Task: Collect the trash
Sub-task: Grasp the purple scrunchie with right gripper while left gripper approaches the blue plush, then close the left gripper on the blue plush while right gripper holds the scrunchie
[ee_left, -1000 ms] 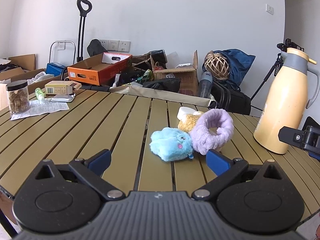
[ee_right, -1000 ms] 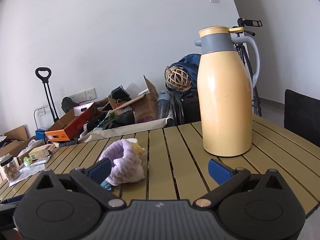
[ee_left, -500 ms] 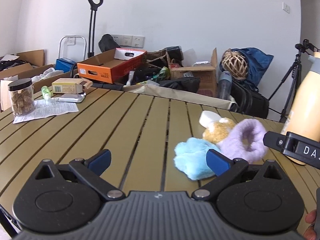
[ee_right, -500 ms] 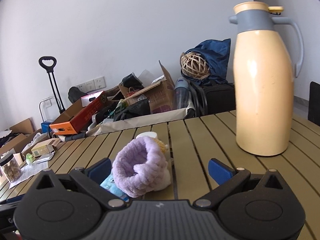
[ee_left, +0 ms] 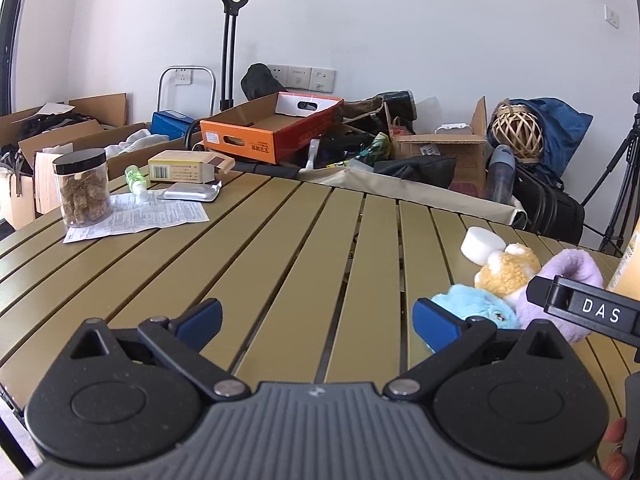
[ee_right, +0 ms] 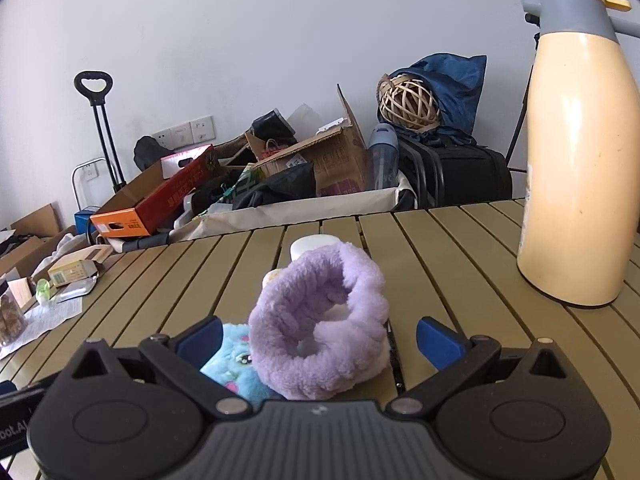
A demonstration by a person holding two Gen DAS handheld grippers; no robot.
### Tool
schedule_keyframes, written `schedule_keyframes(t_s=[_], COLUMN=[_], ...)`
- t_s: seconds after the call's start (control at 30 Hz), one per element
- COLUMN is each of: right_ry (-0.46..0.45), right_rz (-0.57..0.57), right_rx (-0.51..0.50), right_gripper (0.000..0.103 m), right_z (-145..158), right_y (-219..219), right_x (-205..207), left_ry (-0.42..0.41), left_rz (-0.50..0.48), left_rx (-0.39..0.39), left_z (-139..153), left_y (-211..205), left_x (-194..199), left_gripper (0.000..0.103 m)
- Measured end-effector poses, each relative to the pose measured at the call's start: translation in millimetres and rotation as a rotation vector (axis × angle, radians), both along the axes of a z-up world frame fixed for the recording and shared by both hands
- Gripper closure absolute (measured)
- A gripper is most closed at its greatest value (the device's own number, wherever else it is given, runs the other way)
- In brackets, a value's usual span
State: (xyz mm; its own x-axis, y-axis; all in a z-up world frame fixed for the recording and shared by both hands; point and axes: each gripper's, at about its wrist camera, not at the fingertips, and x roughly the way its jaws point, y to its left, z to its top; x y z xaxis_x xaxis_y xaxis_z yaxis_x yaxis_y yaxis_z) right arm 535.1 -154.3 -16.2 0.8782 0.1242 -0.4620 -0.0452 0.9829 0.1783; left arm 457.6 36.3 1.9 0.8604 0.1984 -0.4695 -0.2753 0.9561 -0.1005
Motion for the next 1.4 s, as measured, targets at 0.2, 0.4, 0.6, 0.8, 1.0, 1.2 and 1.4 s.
schedule_keyframes(t_s=[0.2, 0.4, 0.6, 0.8, 1.0, 1.2, 1.4], right_ry=[0.039, 0.021, 0.011, 0.003, -0.037, -0.066, -0.065], right_rz=[0.041, 0.021, 0.032, 0.024, 0.000, -0.040, -0.085], right_rx=[0.036, 0.053, 0.090, 0.144, 0.192, 0.205, 0.199], right_gripper=[0.013, 0.040, 0.065, 0.074, 0.075, 0.075, 0.075], right_z=[-8.4, -9.5, -7.6, -6.2, -0.2, 4.3, 2.5], right_y=[3.2, -1.5, -11.1, -25.4, -46.3, -69.0, -90.0], right_x=[9.3, 11.0, 7.4, 3.0, -5.4, -10.9, -12.2], left_ry=[0.004, 0.006, 0.007, -0.007, -0.015, 0.004, 0.018], left_rz=[0.002, 0.005, -0.002, -0.026, -0.054, -0.092, -0.124], left_rx=[-0.003, 0.000, -0.001, -0.025, -0.016, -0.011, -0.010], left_z=[-1.9, -2.8, -3.7, -3.1, -3.4, -8.2, -14.3], left_y=[1.4, 0.0, -4.5, -11.4, -27.3, -44.3, -62.1], left_x=[2.8, 5.2, 8.0, 11.6, 17.6, 29.0, 39.1], left_gripper=[0.000, 0.000, 0.000, 0.000, 0.000, 0.000, 0.000])
